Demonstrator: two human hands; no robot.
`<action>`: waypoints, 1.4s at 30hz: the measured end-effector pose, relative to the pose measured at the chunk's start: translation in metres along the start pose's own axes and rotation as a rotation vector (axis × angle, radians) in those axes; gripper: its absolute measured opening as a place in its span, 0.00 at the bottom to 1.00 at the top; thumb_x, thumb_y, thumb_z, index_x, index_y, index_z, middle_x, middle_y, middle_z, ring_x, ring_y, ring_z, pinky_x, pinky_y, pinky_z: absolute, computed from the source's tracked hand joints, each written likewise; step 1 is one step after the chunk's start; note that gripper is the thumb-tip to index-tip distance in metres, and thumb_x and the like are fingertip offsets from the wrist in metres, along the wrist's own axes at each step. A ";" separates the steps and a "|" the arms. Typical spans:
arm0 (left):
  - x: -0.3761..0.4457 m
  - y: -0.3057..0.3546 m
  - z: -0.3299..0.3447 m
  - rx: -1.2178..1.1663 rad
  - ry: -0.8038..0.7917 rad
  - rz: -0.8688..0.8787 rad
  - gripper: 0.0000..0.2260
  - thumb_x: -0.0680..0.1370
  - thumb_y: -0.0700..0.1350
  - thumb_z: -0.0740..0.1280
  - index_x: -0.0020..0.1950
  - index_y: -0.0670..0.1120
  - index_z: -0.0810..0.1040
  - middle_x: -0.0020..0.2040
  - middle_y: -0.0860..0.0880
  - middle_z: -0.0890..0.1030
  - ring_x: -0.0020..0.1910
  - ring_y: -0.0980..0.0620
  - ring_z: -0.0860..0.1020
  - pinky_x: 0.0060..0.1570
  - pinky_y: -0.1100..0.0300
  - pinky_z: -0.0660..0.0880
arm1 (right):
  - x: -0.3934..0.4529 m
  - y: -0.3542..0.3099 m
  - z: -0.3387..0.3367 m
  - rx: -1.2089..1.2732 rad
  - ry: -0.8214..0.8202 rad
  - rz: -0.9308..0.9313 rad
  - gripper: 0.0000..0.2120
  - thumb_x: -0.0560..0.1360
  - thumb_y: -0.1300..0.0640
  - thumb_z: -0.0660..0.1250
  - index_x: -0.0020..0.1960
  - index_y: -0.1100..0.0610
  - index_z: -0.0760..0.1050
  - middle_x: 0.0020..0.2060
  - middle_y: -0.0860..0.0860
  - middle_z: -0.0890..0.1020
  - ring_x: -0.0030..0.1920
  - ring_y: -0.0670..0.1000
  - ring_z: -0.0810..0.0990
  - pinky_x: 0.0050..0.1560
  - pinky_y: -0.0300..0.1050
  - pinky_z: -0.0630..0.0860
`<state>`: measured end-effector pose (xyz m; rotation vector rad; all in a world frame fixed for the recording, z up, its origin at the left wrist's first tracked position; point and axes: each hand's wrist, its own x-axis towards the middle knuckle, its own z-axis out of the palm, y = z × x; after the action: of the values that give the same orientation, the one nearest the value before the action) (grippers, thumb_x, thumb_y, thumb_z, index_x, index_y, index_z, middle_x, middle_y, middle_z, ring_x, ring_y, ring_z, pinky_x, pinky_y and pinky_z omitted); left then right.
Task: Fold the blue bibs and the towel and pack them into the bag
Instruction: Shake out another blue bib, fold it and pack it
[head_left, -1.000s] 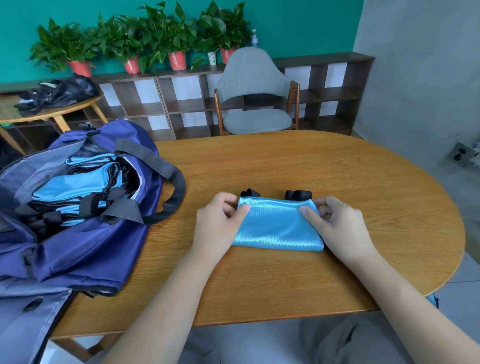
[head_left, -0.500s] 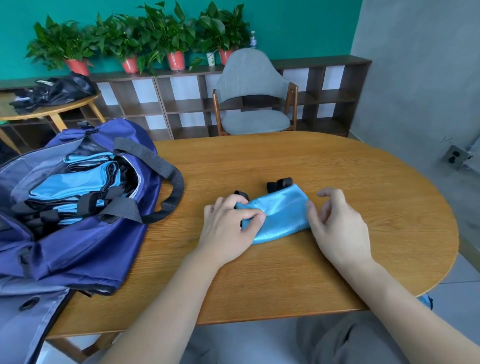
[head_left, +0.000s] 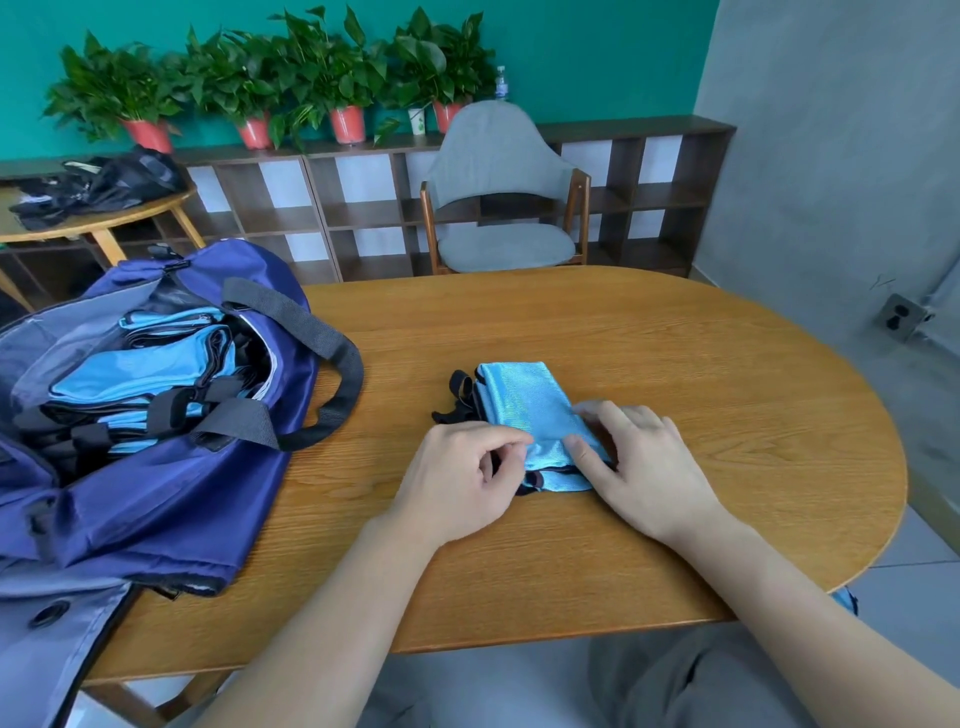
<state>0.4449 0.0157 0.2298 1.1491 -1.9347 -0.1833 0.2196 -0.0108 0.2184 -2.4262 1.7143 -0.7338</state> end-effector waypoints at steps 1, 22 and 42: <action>0.000 0.000 0.000 -0.025 -0.026 -0.004 0.08 0.78 0.44 0.69 0.52 0.48 0.87 0.36 0.60 0.80 0.31 0.56 0.77 0.34 0.70 0.70 | 0.001 0.000 0.001 -0.028 0.038 0.047 0.26 0.77 0.33 0.53 0.65 0.47 0.73 0.56 0.46 0.82 0.59 0.53 0.77 0.58 0.51 0.69; 0.007 -0.006 0.009 -0.026 0.218 -0.141 0.12 0.81 0.51 0.68 0.61 0.49 0.83 0.58 0.55 0.77 0.59 0.57 0.77 0.60 0.51 0.75 | 0.003 0.001 -0.012 0.475 -0.011 0.116 0.09 0.74 0.53 0.76 0.47 0.47 0.75 0.44 0.43 0.83 0.42 0.46 0.80 0.42 0.32 0.73; 0.010 0.010 -0.004 -0.415 -0.130 -0.492 0.06 0.77 0.43 0.74 0.49 0.54 0.88 0.50 0.60 0.86 0.55 0.64 0.81 0.59 0.66 0.74 | 0.003 0.010 -0.029 1.189 -0.076 0.243 0.23 0.73 0.57 0.75 0.67 0.49 0.76 0.54 0.55 0.84 0.52 0.52 0.85 0.48 0.43 0.82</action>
<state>0.4393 0.0147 0.2437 1.3232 -1.5816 -0.8977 0.1998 -0.0110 0.2414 -1.3691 0.9928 -1.1405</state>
